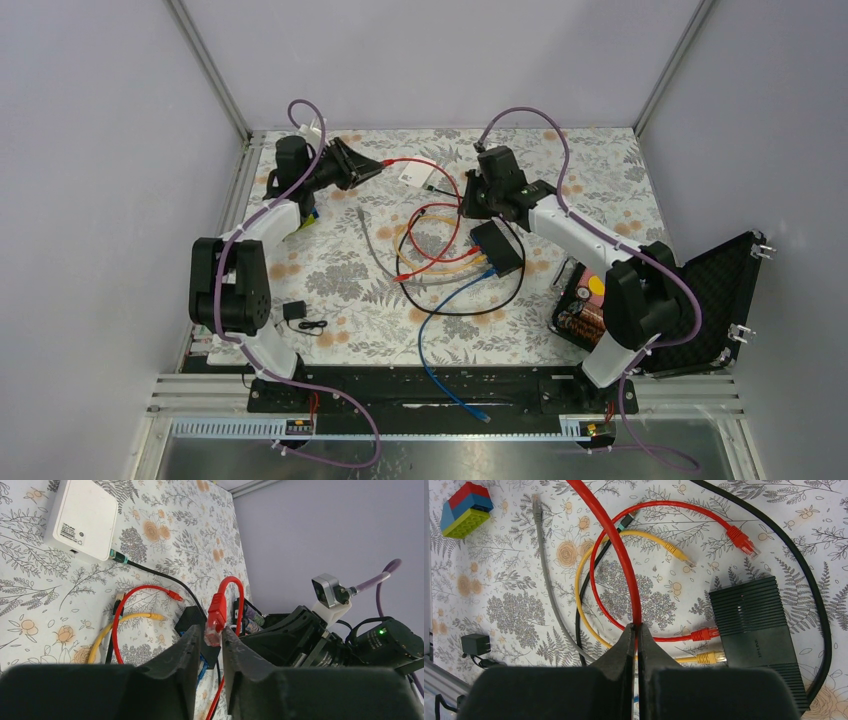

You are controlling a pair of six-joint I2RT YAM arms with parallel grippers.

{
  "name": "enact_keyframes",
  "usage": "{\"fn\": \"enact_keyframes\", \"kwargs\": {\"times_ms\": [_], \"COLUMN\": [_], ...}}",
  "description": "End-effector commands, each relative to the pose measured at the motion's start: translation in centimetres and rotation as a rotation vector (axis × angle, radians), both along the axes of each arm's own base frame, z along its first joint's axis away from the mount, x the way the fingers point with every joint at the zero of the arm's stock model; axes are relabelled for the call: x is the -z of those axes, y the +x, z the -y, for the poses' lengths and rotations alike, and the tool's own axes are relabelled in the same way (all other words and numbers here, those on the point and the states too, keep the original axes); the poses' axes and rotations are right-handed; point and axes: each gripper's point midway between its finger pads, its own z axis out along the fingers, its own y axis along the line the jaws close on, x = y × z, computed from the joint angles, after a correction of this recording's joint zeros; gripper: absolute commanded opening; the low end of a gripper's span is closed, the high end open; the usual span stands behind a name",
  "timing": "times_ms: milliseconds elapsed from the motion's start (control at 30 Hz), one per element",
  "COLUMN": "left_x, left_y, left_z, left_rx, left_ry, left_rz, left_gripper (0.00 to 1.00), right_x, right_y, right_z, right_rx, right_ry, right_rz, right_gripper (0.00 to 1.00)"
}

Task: Insert the plug into the switch port
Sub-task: Pick up the connector from the center of the board.

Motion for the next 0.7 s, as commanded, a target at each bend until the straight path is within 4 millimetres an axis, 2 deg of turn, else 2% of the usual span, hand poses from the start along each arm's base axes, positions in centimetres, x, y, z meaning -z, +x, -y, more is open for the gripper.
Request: {"fn": "enact_keyframes", "kwargs": {"times_ms": [0,67,100,200,300,400,500,667], "left_x": [-1.3,-1.0,-0.6,0.5,1.0,1.2,0.9,1.1], "left_y": [0.3,0.3,0.3,-0.2,-1.1,-2.0,-3.2,-4.7], "left_z": [0.5,0.6,0.5,0.5,0.5,0.2,0.7,1.0], "left_rx": [0.028,0.037,0.041,0.066,0.099,0.13,0.208,0.294], "left_ry": [-0.011,-0.002,0.008,0.047,0.09,0.146,0.147,0.156], "left_rz": [0.065,0.062,0.052,0.02,0.013,0.003,0.002,-0.002], "left_gripper": [0.16,0.02,0.0,0.0,0.0,0.0,0.0,0.0], "right_x": [-2.6,-2.3,-2.3,-2.7,-4.9,-8.0,-10.5,-10.9], "right_y": [-0.2,-0.3,-0.4,-0.1,0.5,0.9,1.2,1.3], "right_z": [-0.9,-0.9,-0.9,-0.3,0.3,0.2,-0.9,-4.5], "right_rx": [-0.018,-0.031,-0.048,-0.109,-0.22,-0.359,-0.514,-0.766], "right_ry": [0.058,0.053,0.049,-0.008,-0.056,-0.016,0.029,0.105], "right_rz": [0.066,0.074,0.087,0.169,0.298,0.435,0.582,0.804], "right_gripper": [0.0,0.0,0.02,0.21,0.3,0.39,0.46,0.48]}}
